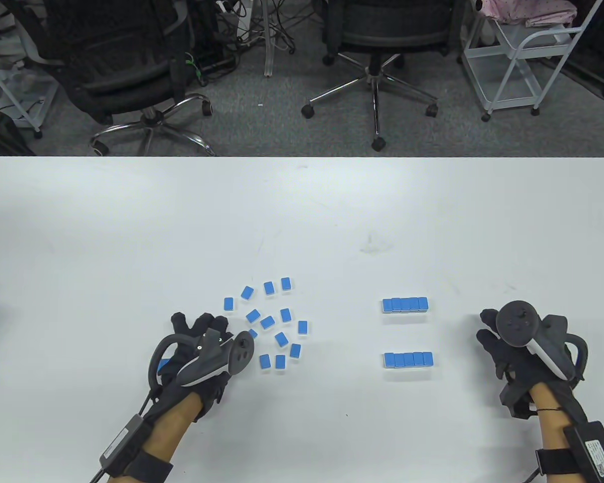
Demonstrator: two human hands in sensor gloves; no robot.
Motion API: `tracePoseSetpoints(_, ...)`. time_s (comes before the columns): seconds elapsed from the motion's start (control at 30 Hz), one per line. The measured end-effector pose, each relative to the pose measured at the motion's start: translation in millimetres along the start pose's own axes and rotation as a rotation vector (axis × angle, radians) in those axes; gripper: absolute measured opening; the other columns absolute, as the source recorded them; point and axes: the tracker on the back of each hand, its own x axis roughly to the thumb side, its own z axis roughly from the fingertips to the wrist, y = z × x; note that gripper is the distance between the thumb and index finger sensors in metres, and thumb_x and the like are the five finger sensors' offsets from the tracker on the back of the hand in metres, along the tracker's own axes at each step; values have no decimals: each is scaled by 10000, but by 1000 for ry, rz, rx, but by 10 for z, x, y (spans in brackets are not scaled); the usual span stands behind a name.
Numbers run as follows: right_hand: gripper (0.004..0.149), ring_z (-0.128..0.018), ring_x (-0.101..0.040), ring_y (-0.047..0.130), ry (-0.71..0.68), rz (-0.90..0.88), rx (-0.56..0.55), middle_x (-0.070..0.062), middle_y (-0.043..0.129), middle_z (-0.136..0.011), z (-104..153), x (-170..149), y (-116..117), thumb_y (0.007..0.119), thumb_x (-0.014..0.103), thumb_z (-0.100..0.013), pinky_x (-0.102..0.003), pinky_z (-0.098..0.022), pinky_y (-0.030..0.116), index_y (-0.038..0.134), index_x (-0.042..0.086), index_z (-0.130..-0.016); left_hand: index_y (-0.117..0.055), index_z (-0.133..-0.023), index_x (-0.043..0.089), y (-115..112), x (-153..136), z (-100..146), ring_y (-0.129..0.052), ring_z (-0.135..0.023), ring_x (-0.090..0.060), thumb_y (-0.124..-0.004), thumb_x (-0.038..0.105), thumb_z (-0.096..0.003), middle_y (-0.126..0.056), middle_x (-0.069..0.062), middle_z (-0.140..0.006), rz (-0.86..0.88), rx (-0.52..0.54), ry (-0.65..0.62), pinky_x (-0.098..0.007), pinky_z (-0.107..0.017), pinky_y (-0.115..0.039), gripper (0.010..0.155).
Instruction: Build mahjong tile wall
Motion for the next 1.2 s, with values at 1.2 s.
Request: tracePoseSetpoints(1.2, 554, -828, -273, 887, -7, -8, 42, 9, 885, -891, -15, 38, 41, 755, 506, -357, -569, -727, 633, 742, 307, -875, -738, -988, 394, -321, -979, 407, -462, -1106, -331, -859, 517, -445, -497, 33, -1173, 122, -19, 41, -735, -755, -273, 570)
